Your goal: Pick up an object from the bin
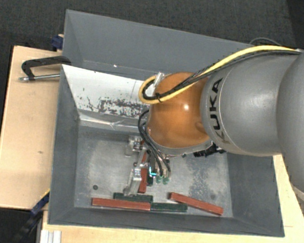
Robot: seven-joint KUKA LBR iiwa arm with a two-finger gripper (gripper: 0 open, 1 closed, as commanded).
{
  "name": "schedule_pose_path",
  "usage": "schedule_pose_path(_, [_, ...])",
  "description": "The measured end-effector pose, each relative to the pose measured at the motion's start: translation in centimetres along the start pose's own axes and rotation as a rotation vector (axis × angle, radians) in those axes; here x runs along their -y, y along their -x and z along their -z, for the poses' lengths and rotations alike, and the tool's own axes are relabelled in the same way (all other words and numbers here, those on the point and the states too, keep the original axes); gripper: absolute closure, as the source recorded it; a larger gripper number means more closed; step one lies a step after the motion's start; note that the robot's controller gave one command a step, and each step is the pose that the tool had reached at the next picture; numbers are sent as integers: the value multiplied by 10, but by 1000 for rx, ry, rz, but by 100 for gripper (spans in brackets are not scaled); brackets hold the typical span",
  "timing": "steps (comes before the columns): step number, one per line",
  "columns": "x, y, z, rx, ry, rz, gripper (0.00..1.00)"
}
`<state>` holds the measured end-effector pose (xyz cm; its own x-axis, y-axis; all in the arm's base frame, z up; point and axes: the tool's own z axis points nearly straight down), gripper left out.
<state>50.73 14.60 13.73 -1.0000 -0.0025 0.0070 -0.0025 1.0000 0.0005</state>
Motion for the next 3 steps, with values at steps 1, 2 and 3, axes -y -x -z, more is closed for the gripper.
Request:
schedule_pose_path(1, [1, 2, 4, 8, 2, -2, 0])
schedule_pose_path(2, [25, 20, 4, 12, 1, 310, 0])
schedule_pose_path(3, [38, 36, -8, 14, 0, 435, 0])
